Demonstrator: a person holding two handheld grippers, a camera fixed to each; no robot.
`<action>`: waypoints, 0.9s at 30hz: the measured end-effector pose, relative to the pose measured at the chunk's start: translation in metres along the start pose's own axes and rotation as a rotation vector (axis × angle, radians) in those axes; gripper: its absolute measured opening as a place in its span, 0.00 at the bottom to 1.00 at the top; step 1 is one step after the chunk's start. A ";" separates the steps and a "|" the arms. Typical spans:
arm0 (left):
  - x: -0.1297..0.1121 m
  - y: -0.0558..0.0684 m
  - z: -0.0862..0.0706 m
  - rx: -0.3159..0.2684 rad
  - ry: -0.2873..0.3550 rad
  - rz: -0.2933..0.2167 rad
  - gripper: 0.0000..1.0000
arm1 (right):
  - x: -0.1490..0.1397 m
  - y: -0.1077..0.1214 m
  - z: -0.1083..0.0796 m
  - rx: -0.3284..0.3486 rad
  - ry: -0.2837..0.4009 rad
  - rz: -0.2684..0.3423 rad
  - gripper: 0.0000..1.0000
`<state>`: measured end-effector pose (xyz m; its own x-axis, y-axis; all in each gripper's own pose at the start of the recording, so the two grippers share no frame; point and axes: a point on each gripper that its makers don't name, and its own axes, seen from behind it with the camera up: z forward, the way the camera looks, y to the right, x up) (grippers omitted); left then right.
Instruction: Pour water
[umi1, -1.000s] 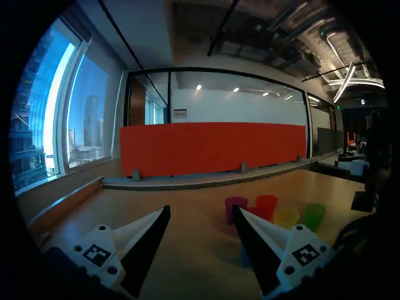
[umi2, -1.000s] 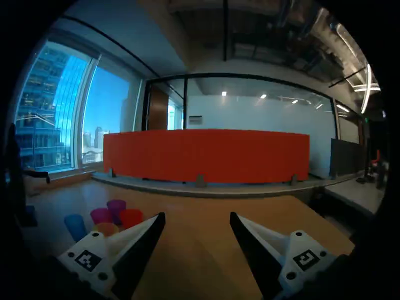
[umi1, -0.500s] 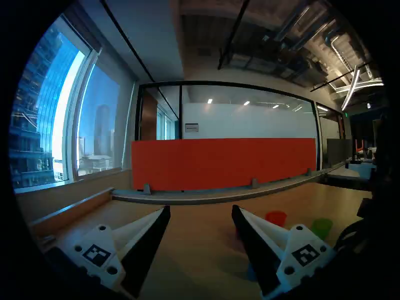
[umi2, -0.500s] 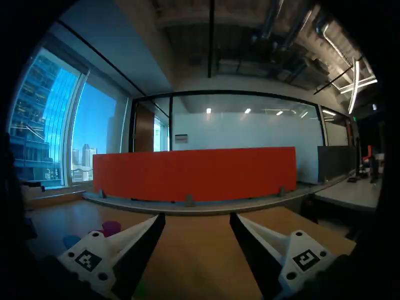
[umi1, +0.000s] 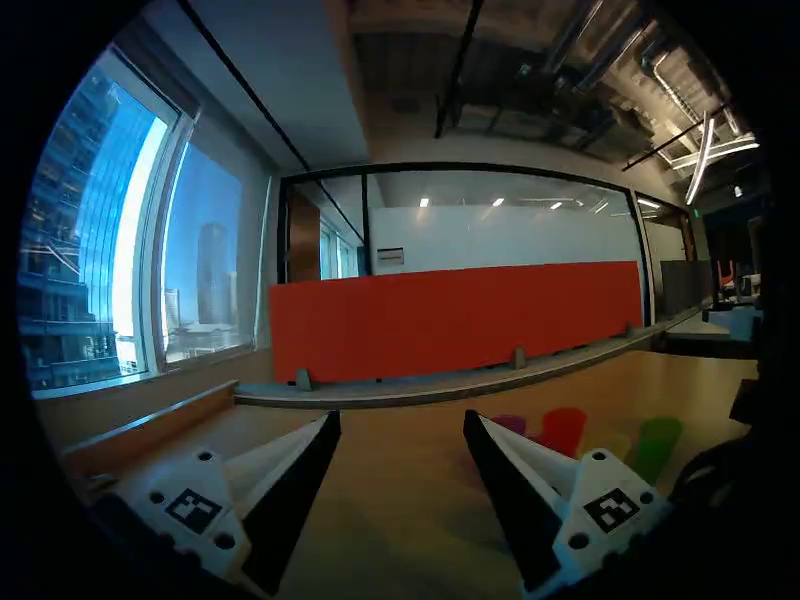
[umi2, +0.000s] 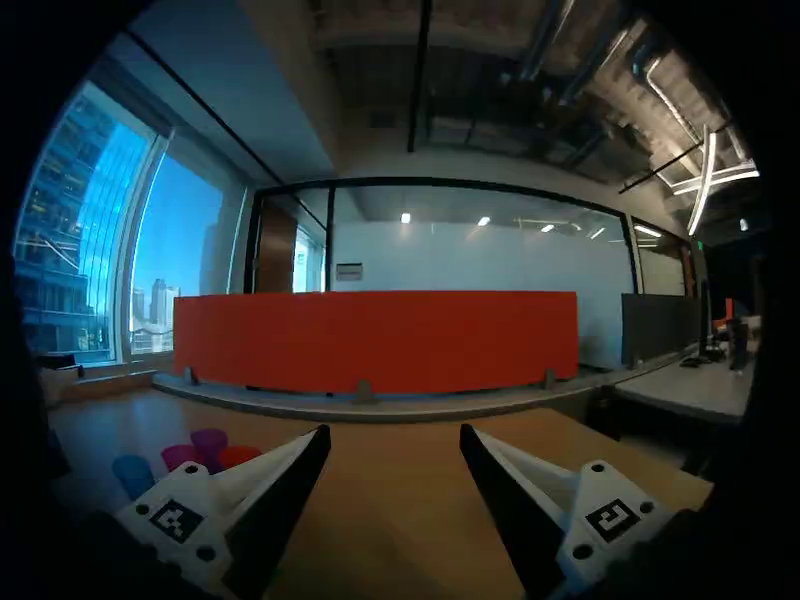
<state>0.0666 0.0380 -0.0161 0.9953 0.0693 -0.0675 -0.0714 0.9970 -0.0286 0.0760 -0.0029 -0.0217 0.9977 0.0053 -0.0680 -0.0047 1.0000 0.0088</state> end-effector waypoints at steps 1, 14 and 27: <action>-0.004 0.001 0.001 0.001 -0.006 0.003 0.91 | -0.001 0.001 0.000 -0.004 -0.003 0.000 1.00; -0.039 -0.001 0.006 0.039 -0.035 -0.010 0.91 | -0.001 0.006 -0.002 -0.018 -0.013 0.035 1.00; -0.055 -0.019 0.009 0.042 -0.032 -0.020 0.91 | -0.001 0.005 -0.001 -0.026 -0.024 0.036 1.00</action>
<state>0.0137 0.0158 -0.0033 0.9981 0.0495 -0.0357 -0.0491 0.9987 0.0124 0.0745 0.0024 -0.0230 0.9982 0.0417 -0.0437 -0.0424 0.9990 -0.0156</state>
